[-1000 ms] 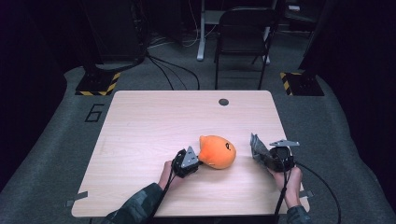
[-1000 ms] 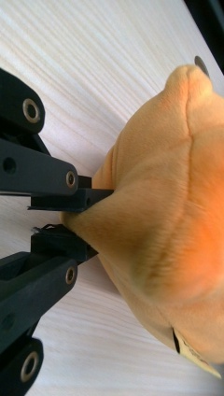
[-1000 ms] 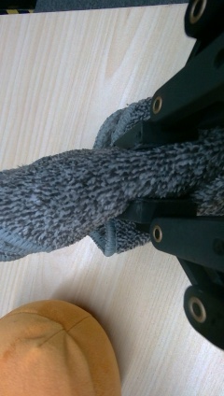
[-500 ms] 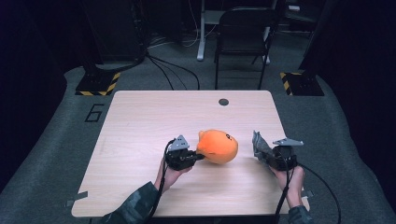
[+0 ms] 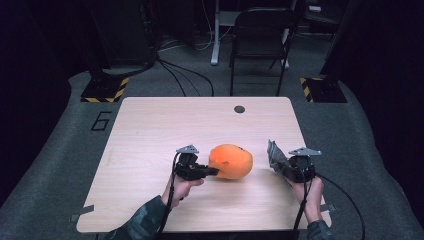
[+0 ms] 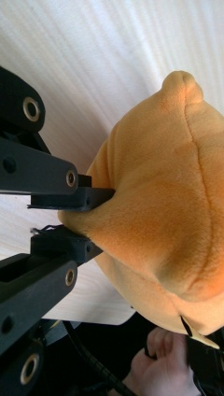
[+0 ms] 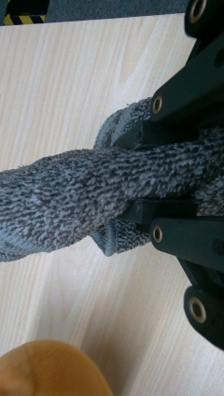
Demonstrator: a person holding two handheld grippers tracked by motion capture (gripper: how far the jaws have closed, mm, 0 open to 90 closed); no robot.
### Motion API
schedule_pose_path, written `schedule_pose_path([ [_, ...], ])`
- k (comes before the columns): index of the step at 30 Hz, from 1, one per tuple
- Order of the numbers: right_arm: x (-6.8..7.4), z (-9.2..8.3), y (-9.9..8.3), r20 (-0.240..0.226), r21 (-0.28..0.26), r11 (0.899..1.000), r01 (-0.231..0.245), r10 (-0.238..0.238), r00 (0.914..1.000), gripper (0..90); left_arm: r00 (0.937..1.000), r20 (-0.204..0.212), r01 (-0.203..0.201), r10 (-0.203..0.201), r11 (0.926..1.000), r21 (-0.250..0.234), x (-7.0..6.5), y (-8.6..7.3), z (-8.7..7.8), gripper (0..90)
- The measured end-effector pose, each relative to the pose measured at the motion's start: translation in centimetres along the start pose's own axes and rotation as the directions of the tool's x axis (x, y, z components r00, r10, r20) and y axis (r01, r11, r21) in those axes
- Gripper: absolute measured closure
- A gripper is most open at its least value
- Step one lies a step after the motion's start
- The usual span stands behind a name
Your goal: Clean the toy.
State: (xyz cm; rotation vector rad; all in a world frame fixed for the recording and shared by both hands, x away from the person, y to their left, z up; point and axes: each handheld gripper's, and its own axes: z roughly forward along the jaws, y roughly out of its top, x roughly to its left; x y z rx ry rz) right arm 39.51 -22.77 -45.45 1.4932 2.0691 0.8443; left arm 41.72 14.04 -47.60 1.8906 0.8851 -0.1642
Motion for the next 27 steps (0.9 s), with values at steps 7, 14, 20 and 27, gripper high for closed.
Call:
schedule_pose_path([
  [7,1.1,-0.3,0.5,-0.014,-0.016,1.000,0.020,-0.020,0.9997,72.4,0.9987,0.001,0.051,-0.051,0.9981,0.035,1.3,-0.9,1.3,79.5],
  [14,5.9,-2.9,3.5,-0.166,-0.137,0.989,0.047,-0.069,0.9838,72.5,0.9986,-0.006,0.053,-0.053,0.9984,0.022,1.1,-0.9,1.3,79.2],
  [20,11.8,-2.2,5.3,-0.218,-0.163,0.978,0.129,-0.163,0.9623,72.5,0.9995,-0.018,0.028,-0.028,0.9995,0.010,1.0,-1.0,1.4,79.1],
  [27,13.4,-1.7,6.3,-0.311,-0.180,0.981,0.069,-0.123,0.9424,72.5,0.9998,-0.022,-0.002,0.003,0.9999,0.012,0.8,-1.0,1.6,79.2],
])
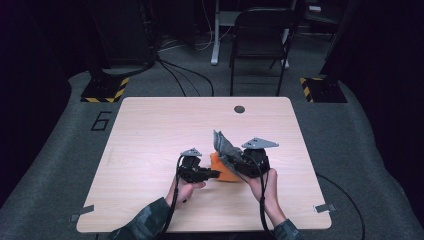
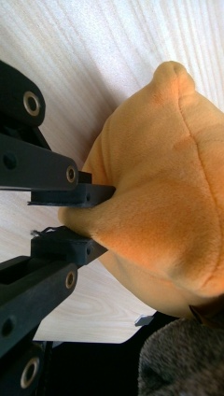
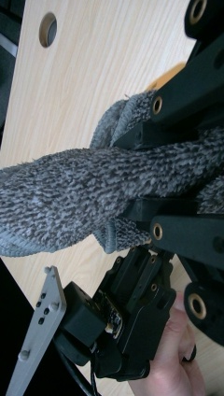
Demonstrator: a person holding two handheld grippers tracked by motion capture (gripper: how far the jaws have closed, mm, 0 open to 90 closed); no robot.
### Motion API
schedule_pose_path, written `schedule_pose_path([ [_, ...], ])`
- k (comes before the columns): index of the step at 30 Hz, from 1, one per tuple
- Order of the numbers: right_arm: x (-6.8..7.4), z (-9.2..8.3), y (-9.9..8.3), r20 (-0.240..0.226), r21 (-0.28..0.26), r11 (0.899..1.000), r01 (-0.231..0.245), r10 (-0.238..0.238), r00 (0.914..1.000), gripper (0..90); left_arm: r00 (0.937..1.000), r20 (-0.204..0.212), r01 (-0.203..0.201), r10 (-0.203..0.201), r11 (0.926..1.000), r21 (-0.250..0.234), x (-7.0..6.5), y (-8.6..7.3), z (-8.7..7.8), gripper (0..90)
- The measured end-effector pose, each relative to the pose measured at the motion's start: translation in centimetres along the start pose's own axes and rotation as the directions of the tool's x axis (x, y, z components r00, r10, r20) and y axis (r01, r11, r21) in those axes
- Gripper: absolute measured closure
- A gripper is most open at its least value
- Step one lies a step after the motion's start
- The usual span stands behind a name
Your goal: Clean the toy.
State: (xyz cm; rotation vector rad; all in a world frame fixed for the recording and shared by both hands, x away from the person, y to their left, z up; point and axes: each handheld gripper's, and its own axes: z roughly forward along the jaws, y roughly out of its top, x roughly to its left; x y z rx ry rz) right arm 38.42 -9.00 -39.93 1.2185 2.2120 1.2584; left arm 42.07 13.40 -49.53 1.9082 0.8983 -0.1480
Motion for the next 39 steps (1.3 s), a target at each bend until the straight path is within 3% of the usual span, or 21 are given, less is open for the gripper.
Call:
schedule_pose_path([
  [4,0.6,1.2,-0.3,0.001,0.018,1.000,0.023,-0.023,0.9997,72.5,1.0000,0.007,-0.003,0.003,0.9999,-0.012,0.0,-0.1,0.2,79.4],
  [5,0.9,1.4,-0.3,0.021,0.026,0.999,0.048,-0.049,0.9986,72.5,1.0000,0.002,-0.006,0.006,0.9999,-0.013,0.0,-0.1,0.3,79.5],
  [7,1.3,1.7,-0.5,0.054,0.038,0.995,0.089,-0.091,0.9944,72.6,0.9999,0.012,-0.011,0.012,0.9998,-0.014,-0.1,-0.2,0.3,79.6],
  [8,1.5,1.8,-0.6,0.083,0.045,0.991,0.125,-0.128,0.9883,72.7,0.9999,0.004,-0.013,0.013,0.9998,-0.011,-0.2,-0.1,0.3,79.7],
  [11,1.5,2.1,-0.9,0.124,0.066,0.985,0.161,-0.168,0.9780,72.9,0.9997,0.004,-0.024,0.024,0.9997,-0.010,-0.1,-0.2,0.4,79.9],
  [13,1.2,2.1,-1.0,0.126,0.062,0.986,0.155,-0.162,0.9787,72.9,0.9993,0.002,-0.038,0.038,0.9992,-0.009,0.0,-0.2,0.4,79.9],
  [17,0.5,1.7,-1.2,0.165,0.075,0.984,0.161,-0.172,0.9712,72.9,0.9989,0.000,-0.048,0.048,0.9988,-0.008,-0.1,-0.2,0.5,80.0],
  [25,-3.0,0.8,-2.5,0.230,0.089,0.993,0.074,-0.093,0.9688,72.7,0.9986,0.009,-0.052,0.053,0.9986,-0.011,-0.3,-0.2,0.6,79.9],
  [31,-5.5,1.3,-3.4,0.271,0.115,0.993,0.009,-0.040,0.9617,72.6,0.9985,0.018,-0.052,0.053,0.9985,-0.014,-0.2,-0.2,0.6,79.9],
  [36,-7.3,2.2,-4.6,0.301,0.162,0.985,-0.058,0.007,0.9535,72.5,0.9982,0.024,-0.055,0.055,0.9983,-0.018,0.0,-0.3,0.6,79.8],
  [39,-8.4,3.1,-5.5,0.306,0.223,0.970,-0.096,0.024,0.9516,72.3,0.9983,0.025,-0.053,0.053,0.9984,-0.020,0.1,-0.3,0.5,79.8],
])
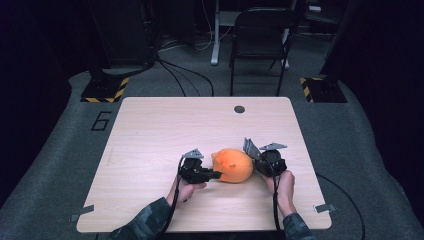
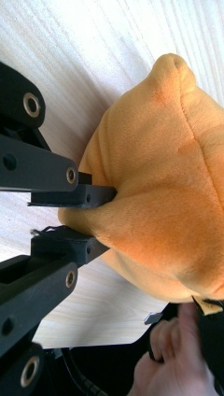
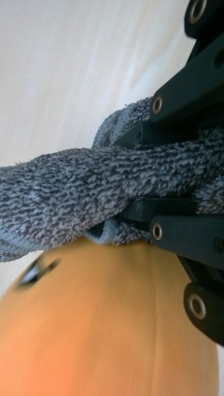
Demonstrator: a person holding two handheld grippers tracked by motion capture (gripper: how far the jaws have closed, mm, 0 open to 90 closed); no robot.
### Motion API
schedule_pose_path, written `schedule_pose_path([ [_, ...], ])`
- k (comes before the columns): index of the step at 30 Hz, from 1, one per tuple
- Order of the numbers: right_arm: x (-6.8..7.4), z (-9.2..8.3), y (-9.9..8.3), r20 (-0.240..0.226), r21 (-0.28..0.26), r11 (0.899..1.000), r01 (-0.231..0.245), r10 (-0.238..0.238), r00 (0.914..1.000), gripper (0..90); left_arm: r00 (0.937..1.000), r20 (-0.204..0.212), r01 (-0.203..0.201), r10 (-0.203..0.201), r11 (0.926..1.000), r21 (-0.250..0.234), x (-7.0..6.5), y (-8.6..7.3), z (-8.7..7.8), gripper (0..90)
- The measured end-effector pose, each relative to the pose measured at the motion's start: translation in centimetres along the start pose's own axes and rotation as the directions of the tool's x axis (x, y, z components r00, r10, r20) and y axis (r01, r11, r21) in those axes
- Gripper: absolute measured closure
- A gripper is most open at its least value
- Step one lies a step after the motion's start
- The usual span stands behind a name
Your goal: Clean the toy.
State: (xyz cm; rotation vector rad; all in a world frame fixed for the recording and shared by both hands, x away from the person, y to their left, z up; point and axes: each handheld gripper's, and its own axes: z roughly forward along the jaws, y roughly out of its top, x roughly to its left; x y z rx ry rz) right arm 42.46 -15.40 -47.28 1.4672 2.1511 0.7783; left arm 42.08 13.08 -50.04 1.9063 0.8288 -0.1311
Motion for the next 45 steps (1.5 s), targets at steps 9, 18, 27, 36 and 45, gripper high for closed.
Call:
schedule_pose_path([
  [9,-1.2,-1.1,0.2,-0.024,-0.004,1.000,-0.015,0.014,0.9996,72.2,1.0000,0.006,-0.002,0.002,1.0000,-0.005,0.1,-0.1,0.0,79.6],
  [18,3.7,-8.3,3.4,-0.212,-0.239,0.971,0.017,-0.069,0.9749,72.2,0.9998,0.003,-0.020,0.020,0.9998,-0.005,-0.1,0.0,0.1,79.5],
  [27,8.0,-5.5,2.9,-0.202,-0.208,0.967,0.145,-0.187,0.9613,72.3,0.9998,0.004,-0.018,0.018,0.9998,-0.004,0.0,-0.1,0.2,79.4],
  [36,6.1,-5.7,2.4,-0.154,-0.193,0.971,0.143,-0.174,0.9727,72.0,0.9998,0.009,-0.019,0.019,0.9998,-0.007,-0.2,-0.1,0.3,79.4],
  [45,1.9,-4.6,1.3,-0.109,-0.152,0.987,0.043,-0.060,0.9922,71.8,0.9997,0.008,-0.024,0.024,0.9997,-0.008,-0.3,-0.1,0.3,79.4],
])
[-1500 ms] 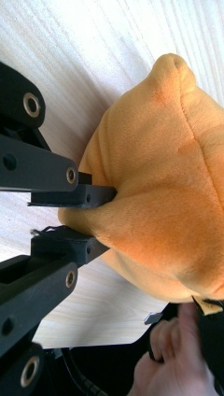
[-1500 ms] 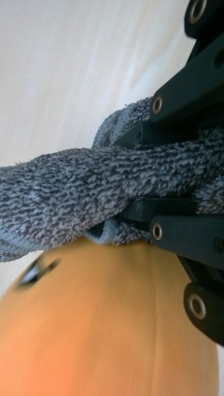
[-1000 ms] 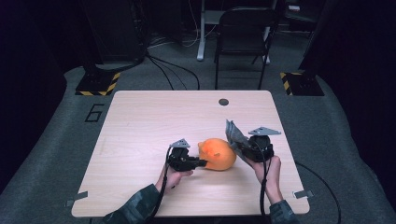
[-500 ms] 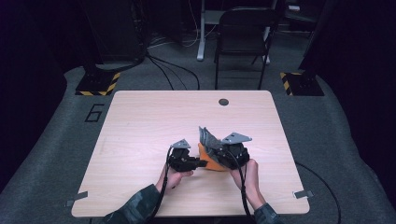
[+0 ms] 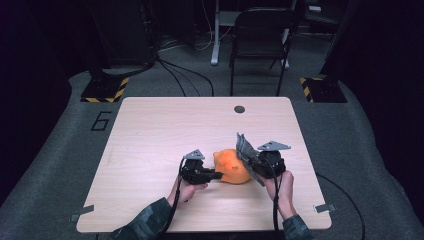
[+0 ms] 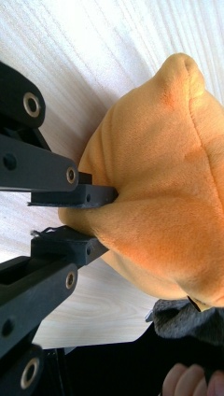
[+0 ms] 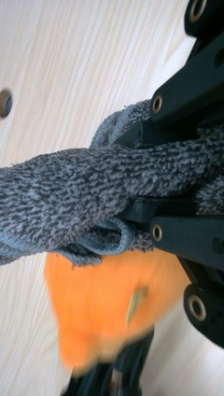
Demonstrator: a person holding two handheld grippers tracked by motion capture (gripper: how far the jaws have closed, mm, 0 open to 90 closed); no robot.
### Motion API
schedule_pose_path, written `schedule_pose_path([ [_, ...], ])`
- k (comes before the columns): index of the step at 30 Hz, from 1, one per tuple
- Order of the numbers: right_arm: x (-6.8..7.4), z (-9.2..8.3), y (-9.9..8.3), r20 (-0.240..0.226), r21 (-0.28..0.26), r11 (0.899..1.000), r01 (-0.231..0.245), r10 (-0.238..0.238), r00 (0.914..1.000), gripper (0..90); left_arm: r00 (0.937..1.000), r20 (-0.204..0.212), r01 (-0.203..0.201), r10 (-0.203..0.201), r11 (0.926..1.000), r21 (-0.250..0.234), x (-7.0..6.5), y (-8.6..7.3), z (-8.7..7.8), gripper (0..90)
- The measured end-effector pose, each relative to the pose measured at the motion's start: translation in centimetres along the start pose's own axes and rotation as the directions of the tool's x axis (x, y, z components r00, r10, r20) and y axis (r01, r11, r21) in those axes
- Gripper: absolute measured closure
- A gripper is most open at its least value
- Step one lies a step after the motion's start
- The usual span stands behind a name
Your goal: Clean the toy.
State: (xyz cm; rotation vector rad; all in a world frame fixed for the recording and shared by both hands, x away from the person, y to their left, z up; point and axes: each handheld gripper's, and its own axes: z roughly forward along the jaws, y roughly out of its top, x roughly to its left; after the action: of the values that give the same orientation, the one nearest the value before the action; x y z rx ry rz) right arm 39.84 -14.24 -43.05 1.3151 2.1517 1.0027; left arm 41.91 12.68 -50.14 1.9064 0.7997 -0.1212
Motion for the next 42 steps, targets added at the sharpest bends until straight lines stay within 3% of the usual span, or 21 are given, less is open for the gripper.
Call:
schedule_pose_path([
  [10,-2.7,2.0,-1.6,0.082,0.077,0.994,-0.079,0.072,0.9940,71.7,1.0000,0.003,-0.005,0.005,1.0000,-0.007,0.0,0.0,0.0,79.2],
  [14,-3.8,3.4,-2.7,0.116,0.140,0.985,-0.100,0.084,0.9896,71.7,1.0000,-0.003,-0.009,0.009,0.9999,-0.008,0.1,0.0,0.0,79.2],
  [18,-4.6,5.0,-3.9,0.138,0.225,0.969,-0.101,0.071,0.9878,71.6,1.0000,-0.005,-0.005,0.005,0.9999,-0.013,0.2,0.0,-0.1,79.1],
  [20,-4.7,4.9,-3.8,0.138,0.225,0.969,-0.104,0.074,0.9876,71.6,1.0000,-0.005,-0.008,0.008,0.9999,-0.014,0.2,0.0,-0.1,79.1],
  [22,-4.6,4.1,-3.3,0.150,0.197,0.976,-0.094,0.065,0.9866,71.6,0.9999,-0.007,-0.012,0.011,0.9998,-0.016,0.1,0.0,0.0,79.1],
  [24,-4.3,3.4,-2.8,0.155,0.178,0.979,-0.100,0.072,0.9853,71.6,0.9999,-0.006,-0.012,0.012,0.9998,-0.016,0.1,0.0,0.0,79.1],
  [25,-3.5,1.1,-1.3,0.155,0.102,0.991,-0.082,0.065,0.9857,71.7,0.9999,-0.008,-0.013,0.012,0.9998,-0.016,0.1,0.0,0.0,79.1],
  [27,-2.5,-0.9,0.0,0.140,0.037,0.998,-0.046,0.040,0.9893,71.7,0.9999,-0.007,-0.011,0.010,0.9998,-0.017,0.1,0.0,0.0,79.1],
  [29,-1.2,-2.6,1.0,0.108,-0.025,1.000,-0.006,0.009,0.9942,71.7,0.9999,-0.010,-0.011,0.011,0.9998,-0.018,0.1,0.0,0.0,79.2],
  [31,1.1,-3.9,2.0,0.061,-0.082,0.996,0.042,-0.037,0.9974,71.7,0.9998,-0.013,-0.016,0.016,0.9997,-0.016,0.0,0.0,0.0,79.2],
  [33,3.1,-4.0,2.5,0.029,-0.097,0.991,0.094,-0.091,0.9954,71.7,0.9997,-0.012,-0.022,0.022,0.9996,-0.016,0.1,-0.1,0.0,79.1],
  [35,5.4,-3.6,2.6,0.006,-0.100,0.981,0.165,-0.166,0.9862,71.7,0.9997,-0.014,-0.019,0.019,0.9997,-0.018,0.1,-0.1,0.0,79.2],
  [36,5.4,-3.6,2.6,0.006,-0.100,0.981,0.165,-0.166,0.9862,71.7,0.9997,-0.014,-0.019,0.019,0.9997,-0.018,0.1,-0.1,0.0,79.1],
  [37,6.8,-2.6,2.3,0.011,-0.078,0.974,0.215,-0.214,0.9767,71.7,0.9998,-0.007,-0.017,0.016,0.9998,-0.014,0.1,-0.1,0.0,79.2],
  [40,6.7,-1.2,1.7,0.034,-0.036,0.972,0.232,-0.231,0.9724,71.6,0.9998,-0.009,-0.020,0.020,0.9998,-0.010,0.1,-0.1,0.0,79.1],
  [42,6.1,-0.8,1.4,0.045,-0.024,0.977,0.213,-0.211,0.9764,71.6,0.9997,-0.011,-0.024,0.024,0.9997,-0.011,0.1,-0.1,0.0,79.1],
])
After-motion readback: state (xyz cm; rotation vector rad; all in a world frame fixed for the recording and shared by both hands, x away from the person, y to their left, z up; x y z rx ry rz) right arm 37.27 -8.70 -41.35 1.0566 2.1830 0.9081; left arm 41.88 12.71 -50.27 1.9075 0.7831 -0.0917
